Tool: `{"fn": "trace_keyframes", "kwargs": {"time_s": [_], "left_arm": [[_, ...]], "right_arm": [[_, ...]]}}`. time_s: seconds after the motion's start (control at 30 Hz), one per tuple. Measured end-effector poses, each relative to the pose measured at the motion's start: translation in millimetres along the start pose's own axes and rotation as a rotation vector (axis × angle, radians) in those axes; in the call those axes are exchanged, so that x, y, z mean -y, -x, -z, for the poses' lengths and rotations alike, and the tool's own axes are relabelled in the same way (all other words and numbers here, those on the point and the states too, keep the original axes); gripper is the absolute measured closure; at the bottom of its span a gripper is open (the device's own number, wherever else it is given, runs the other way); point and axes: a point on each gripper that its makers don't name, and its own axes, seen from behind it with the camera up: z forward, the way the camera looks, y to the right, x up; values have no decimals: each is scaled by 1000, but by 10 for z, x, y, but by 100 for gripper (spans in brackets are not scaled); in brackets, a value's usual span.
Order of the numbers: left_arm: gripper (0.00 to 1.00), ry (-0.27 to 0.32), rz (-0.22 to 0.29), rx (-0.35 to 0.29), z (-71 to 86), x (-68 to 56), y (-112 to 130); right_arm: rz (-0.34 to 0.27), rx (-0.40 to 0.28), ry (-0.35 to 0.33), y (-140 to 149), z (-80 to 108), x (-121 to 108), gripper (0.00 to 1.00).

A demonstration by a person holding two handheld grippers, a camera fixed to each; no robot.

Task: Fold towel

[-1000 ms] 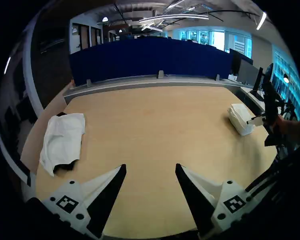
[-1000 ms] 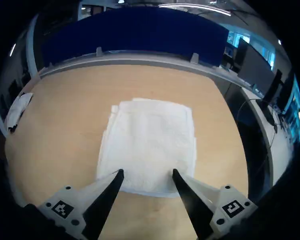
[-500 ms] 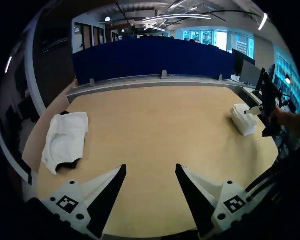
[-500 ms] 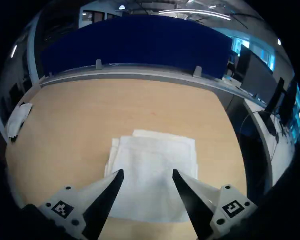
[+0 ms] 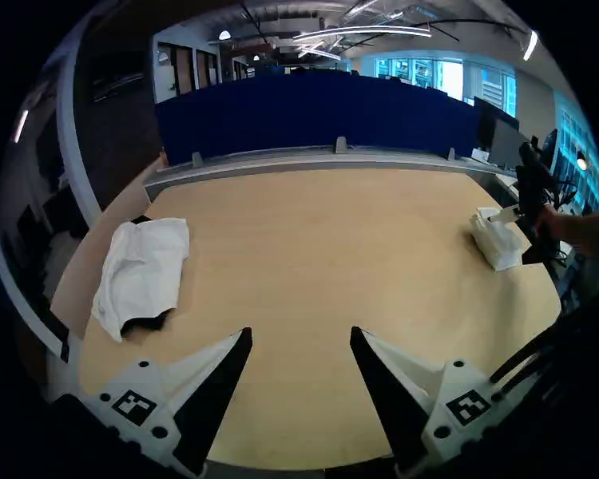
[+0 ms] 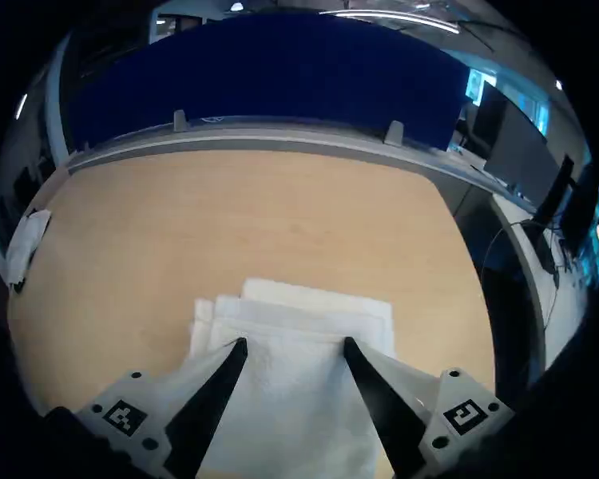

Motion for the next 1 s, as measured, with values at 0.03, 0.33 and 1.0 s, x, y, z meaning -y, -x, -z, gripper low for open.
{"fn": "trace_keyframes", "kwargs": {"time_s": [0.03, 0.33, 1.0], "left_arm": [[9, -1, 0, 1, -2, 2, 3], [9, 5, -1, 1, -19, -12, -5], [9, 35, 15, -31, 40, 37, 18]], "right_arm": [[-4, 1, 0, 4, -15, -3, 6], [-15, -14, -6, -40, 28, 15, 6], [-15, -83, -1, 130, 722, 293, 6]]}}
